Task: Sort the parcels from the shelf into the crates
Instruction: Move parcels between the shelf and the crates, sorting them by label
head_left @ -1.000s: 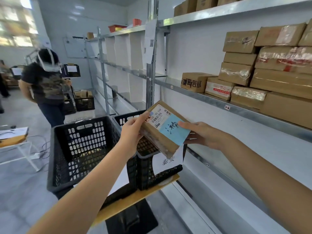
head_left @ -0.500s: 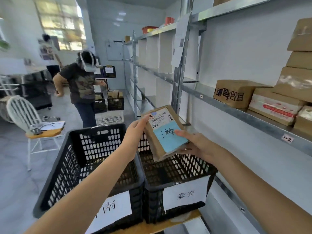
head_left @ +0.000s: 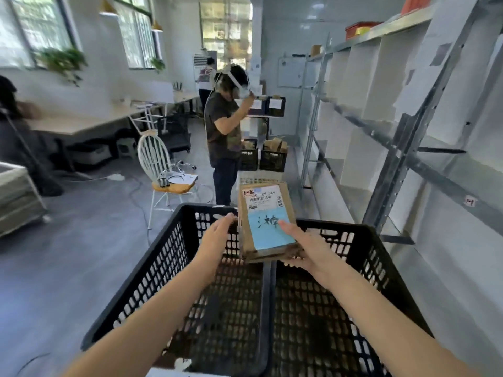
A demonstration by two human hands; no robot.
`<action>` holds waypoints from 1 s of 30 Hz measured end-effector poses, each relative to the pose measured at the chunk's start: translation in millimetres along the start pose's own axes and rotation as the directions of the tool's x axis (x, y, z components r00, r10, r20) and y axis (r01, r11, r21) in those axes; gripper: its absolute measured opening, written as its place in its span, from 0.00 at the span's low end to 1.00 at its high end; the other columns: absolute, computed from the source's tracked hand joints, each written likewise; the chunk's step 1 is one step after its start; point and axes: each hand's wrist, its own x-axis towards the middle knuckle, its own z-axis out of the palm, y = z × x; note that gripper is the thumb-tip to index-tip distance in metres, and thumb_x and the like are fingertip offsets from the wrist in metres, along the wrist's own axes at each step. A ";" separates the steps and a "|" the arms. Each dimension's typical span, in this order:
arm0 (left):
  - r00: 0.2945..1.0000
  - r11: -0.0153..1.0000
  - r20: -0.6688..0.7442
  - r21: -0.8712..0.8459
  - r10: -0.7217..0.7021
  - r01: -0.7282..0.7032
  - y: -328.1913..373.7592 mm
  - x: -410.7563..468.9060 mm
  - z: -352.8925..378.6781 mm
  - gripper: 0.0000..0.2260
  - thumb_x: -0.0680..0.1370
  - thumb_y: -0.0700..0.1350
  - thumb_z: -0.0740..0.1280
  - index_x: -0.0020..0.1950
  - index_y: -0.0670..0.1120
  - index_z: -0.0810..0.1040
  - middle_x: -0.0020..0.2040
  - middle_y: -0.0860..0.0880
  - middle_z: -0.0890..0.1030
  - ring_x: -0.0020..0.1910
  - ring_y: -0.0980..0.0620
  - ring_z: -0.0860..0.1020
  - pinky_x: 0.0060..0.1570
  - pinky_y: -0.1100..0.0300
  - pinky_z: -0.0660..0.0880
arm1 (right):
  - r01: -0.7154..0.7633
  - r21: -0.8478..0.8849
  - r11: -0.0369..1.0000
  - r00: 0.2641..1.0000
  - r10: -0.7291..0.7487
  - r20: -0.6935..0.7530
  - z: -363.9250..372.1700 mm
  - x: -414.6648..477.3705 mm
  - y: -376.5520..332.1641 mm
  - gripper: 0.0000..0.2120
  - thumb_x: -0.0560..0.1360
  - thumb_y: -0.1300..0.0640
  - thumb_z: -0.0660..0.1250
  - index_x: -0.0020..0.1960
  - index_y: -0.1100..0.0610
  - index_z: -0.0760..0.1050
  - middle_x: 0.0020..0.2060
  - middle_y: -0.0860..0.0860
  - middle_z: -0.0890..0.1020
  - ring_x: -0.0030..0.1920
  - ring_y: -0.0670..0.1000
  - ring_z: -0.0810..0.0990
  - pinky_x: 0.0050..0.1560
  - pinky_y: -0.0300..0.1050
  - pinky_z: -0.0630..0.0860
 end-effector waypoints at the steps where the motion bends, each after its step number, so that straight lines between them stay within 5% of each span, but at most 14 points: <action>1: 1.000 1.000 -0.025 -0.005 -0.008 0.008 -3.8 6.8 -11.6 0.16 0.80 0.60 0.60 0.61 0.55 0.81 0.62 0.54 0.79 0.62 0.53 0.74 0.60 0.55 0.66 | -0.025 0.009 1.000 1.000 0.025 0.002 11.2 12.7 4.5 0.25 0.67 0.42 0.77 0.59 0.54 0.80 0.51 0.51 0.87 0.51 0.49 0.85 0.56 0.52 0.81; 4: 0.994 1.000 -0.110 -0.018 -0.009 0.007 -14.1 33.4 -46.5 0.12 0.81 0.58 0.61 0.54 0.56 0.81 0.56 0.54 0.82 0.54 0.57 0.77 0.54 0.59 0.71 | -0.106 0.005 0.994 0.994 0.106 -0.003 45.1 51.3 18.4 0.28 0.63 0.41 0.78 0.57 0.55 0.80 0.48 0.52 0.87 0.50 0.50 0.86 0.58 0.54 0.80; 7: 0.991 0.998 -0.132 0.056 0.018 -0.010 -32.0 65.3 -78.4 0.17 0.82 0.56 0.61 0.63 0.48 0.79 0.60 0.49 0.81 0.60 0.50 0.78 0.65 0.50 0.72 | -0.173 0.008 0.985 0.985 0.173 -0.013 76.7 88.5 35.3 0.31 0.59 0.40 0.79 0.57 0.55 0.81 0.49 0.52 0.87 0.55 0.53 0.83 0.61 0.57 0.78; 12: 0.989 0.973 -0.146 0.230 0.028 0.006 -62.1 109.1 -111.3 0.23 0.82 0.55 0.62 0.74 0.45 0.69 0.71 0.48 0.73 0.70 0.49 0.71 0.65 0.58 0.69 | -0.271 0.068 0.960 0.958 0.276 -0.084 121.7 141.4 71.6 0.26 0.63 0.43 0.80 0.55 0.57 0.82 0.41 0.52 0.88 0.51 0.54 0.83 0.49 0.54 0.82; 15: 0.995 0.947 -0.098 0.321 0.029 0.004 -76.3 133.2 -123.2 0.26 0.82 0.55 0.62 0.77 0.46 0.64 0.76 0.47 0.67 0.72 0.50 0.68 0.60 0.63 0.69 | -0.316 0.038 0.948 0.941 0.318 -0.116 141.7 167.0 93.0 0.27 0.65 0.44 0.79 0.57 0.58 0.81 0.46 0.55 0.87 0.52 0.56 0.83 0.57 0.59 0.79; 20: 0.994 0.945 -0.071 0.310 -0.082 0.100 -92.2 166.2 -129.7 0.23 0.83 0.50 0.61 0.76 0.43 0.65 0.74 0.44 0.69 0.52 0.57 0.77 0.32 0.74 0.73 | -0.374 0.027 0.927 0.911 0.373 -0.175 154.2 197.3 128.6 0.30 0.66 0.44 0.79 0.60 0.60 0.79 0.48 0.56 0.86 0.52 0.55 0.83 0.61 0.61 0.77; 25: 0.992 0.932 -0.074 0.340 -0.105 0.124 -106.5 185.0 -131.9 0.22 0.83 0.48 0.61 0.76 0.43 0.65 0.74 0.45 0.69 0.51 0.62 0.70 0.31 0.83 0.67 | -0.415 0.094 0.905 0.877 0.425 -0.223 153.3 221.1 164.0 0.33 0.66 0.43 0.79 0.63 0.61 0.76 0.50 0.55 0.85 0.53 0.54 0.82 0.60 0.62 0.78; 28: 0.985 0.911 -0.080 0.375 -0.155 0.174 -122.6 190.3 -127.6 0.20 0.83 0.49 0.60 0.74 0.45 0.66 0.65 0.46 0.76 0.40 0.64 0.75 0.26 0.76 0.70 | -0.418 0.083 0.905 0.885 0.426 -0.185 157.0 238.1 180.0 0.31 0.66 0.39 0.77 0.62 0.57 0.77 0.46 0.51 0.87 0.53 0.51 0.83 0.60 0.60 0.78; 30: 0.977 0.901 -0.074 0.379 -0.199 0.213 -132.1 192.3 -123.8 0.16 0.84 0.45 0.60 0.71 0.43 0.69 0.61 0.45 0.78 0.44 0.57 0.81 0.31 0.70 0.77 | -0.424 0.071 0.903 0.893 0.430 -0.135 161.8 247.5 189.9 0.28 0.65 0.37 0.76 0.58 0.53 0.78 0.44 0.48 0.87 0.53 0.50 0.82 0.60 0.60 0.77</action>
